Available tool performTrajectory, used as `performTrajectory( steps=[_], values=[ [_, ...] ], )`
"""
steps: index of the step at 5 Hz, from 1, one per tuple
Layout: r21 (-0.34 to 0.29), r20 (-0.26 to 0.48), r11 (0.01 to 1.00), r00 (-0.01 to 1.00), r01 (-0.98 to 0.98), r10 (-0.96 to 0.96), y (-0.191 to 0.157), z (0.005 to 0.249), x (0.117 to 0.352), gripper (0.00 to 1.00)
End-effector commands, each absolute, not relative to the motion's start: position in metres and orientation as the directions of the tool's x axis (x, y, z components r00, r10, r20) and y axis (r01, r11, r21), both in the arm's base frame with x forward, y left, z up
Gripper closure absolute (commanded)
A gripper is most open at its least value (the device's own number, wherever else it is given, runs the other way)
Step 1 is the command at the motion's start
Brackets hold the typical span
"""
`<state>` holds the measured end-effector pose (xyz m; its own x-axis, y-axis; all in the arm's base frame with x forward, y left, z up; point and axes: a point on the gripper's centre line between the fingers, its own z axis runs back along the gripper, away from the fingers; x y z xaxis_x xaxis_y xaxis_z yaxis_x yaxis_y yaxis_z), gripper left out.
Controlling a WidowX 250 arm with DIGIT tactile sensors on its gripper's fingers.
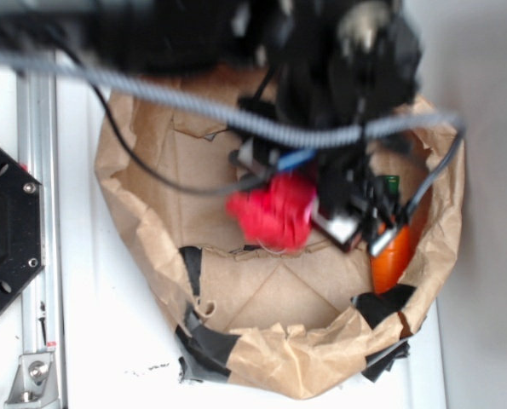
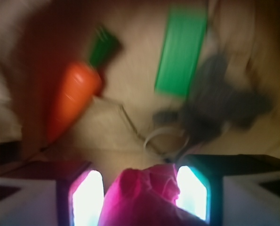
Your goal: Grab the red paper.
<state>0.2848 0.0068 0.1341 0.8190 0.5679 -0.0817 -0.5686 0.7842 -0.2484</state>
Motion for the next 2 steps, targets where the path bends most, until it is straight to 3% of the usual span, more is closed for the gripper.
performTrajectory(
  steps=[1,2],
  values=[
    [-0.211,0.203,0.974,0.971,-0.082,0.126,-0.0017,0.1833,0.3005,1.00],
    [-0.165,0.228,0.986,0.973,0.015,0.024,-0.0116,0.1792,0.2977,1.00]
  ],
)
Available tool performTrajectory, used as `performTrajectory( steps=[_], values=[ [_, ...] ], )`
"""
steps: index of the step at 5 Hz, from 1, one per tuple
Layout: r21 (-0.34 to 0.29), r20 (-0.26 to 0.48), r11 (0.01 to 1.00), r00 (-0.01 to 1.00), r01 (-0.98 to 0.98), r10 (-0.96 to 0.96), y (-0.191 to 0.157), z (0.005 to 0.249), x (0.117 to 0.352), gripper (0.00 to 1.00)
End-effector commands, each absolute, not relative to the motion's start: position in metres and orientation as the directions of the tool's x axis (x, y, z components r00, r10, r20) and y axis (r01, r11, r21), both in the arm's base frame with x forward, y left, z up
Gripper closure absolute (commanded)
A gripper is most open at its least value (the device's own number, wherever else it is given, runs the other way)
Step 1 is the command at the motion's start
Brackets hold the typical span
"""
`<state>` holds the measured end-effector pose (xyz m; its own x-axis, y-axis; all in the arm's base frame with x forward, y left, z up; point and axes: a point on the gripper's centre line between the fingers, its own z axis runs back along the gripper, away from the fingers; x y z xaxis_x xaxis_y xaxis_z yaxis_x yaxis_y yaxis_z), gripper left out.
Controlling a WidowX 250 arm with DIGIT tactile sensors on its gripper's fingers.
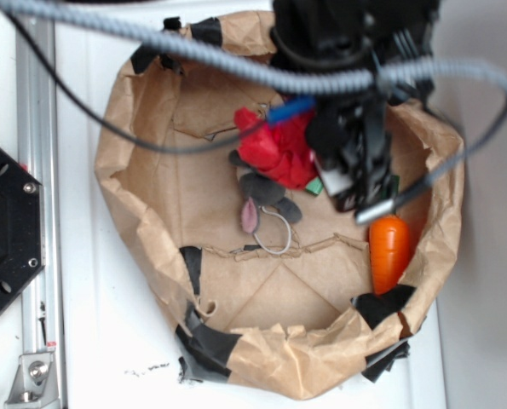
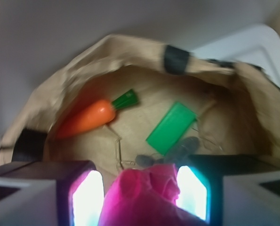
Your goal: Grab the red paper.
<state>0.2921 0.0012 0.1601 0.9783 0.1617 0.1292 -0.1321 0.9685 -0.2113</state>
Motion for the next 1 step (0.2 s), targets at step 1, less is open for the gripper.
performTrajectory(
  steps=[1],
  values=[
    [-0.142,0.227,0.990,0.974,0.024,0.009,-0.0121,0.1739,0.2966,1.00]
  ],
)
